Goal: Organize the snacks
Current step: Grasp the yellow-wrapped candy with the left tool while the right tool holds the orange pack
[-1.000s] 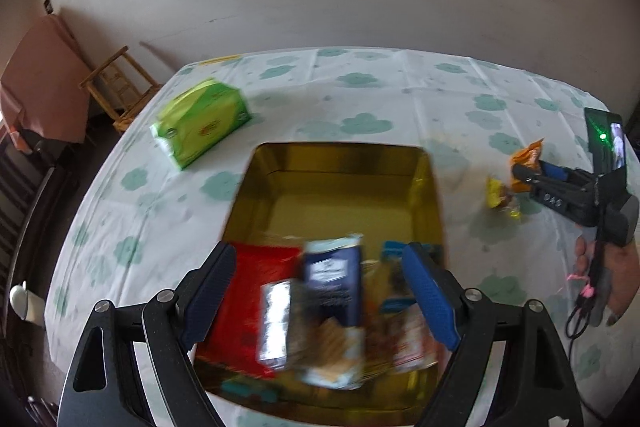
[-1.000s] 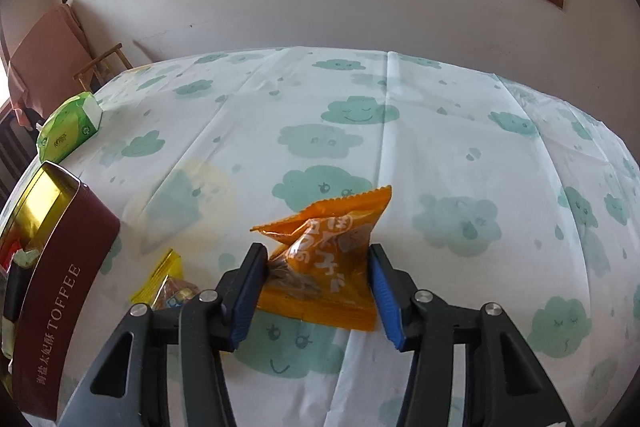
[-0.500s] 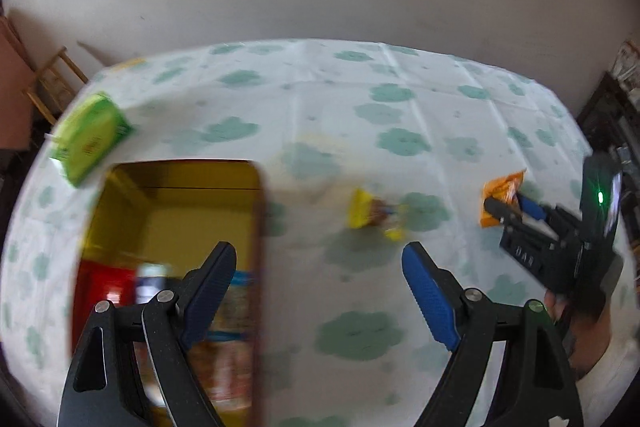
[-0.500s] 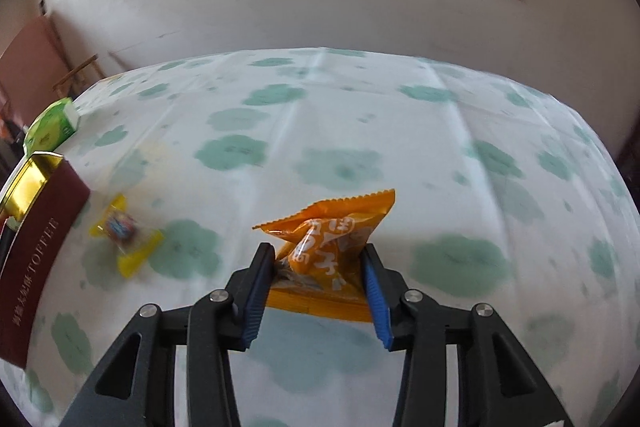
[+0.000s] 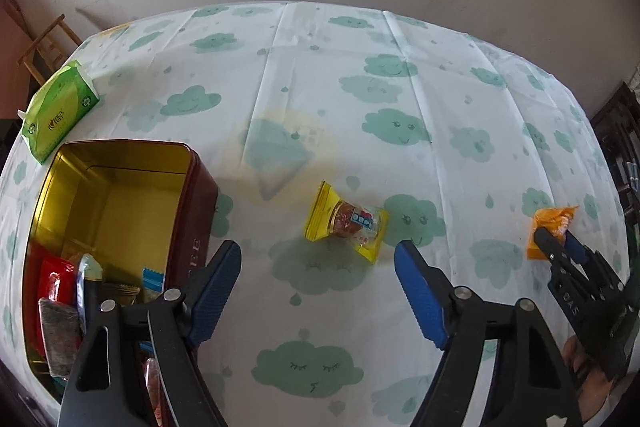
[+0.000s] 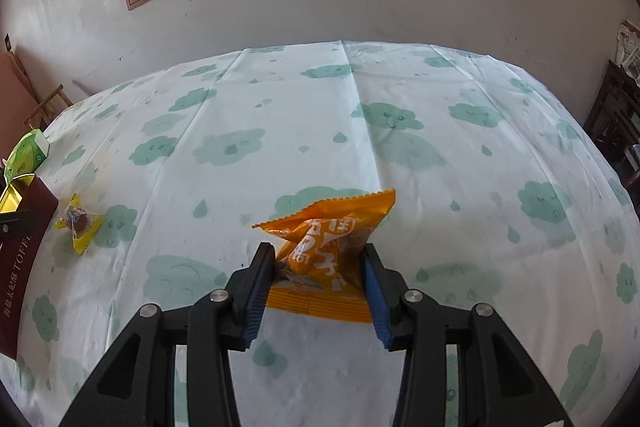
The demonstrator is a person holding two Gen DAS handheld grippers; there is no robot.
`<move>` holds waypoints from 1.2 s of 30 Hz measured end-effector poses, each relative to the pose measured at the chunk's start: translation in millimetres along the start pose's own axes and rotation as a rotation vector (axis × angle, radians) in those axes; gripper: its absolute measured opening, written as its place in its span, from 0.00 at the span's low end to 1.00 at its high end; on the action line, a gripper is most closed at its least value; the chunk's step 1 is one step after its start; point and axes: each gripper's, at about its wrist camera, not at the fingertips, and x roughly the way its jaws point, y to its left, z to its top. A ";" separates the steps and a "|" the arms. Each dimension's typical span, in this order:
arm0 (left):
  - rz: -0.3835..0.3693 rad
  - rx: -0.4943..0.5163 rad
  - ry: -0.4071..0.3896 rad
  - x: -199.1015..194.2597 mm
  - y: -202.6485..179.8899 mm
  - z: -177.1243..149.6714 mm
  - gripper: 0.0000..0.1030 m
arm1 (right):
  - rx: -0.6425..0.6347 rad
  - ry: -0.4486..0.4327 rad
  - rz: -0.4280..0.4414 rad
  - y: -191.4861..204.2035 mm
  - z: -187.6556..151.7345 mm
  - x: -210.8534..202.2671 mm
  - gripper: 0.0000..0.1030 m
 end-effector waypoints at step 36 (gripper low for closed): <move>-0.039 -0.011 0.047 28.8 1.7 -3.0 0.18 | 0.012 0.009 0.017 -1.3 0.1 1.6 0.44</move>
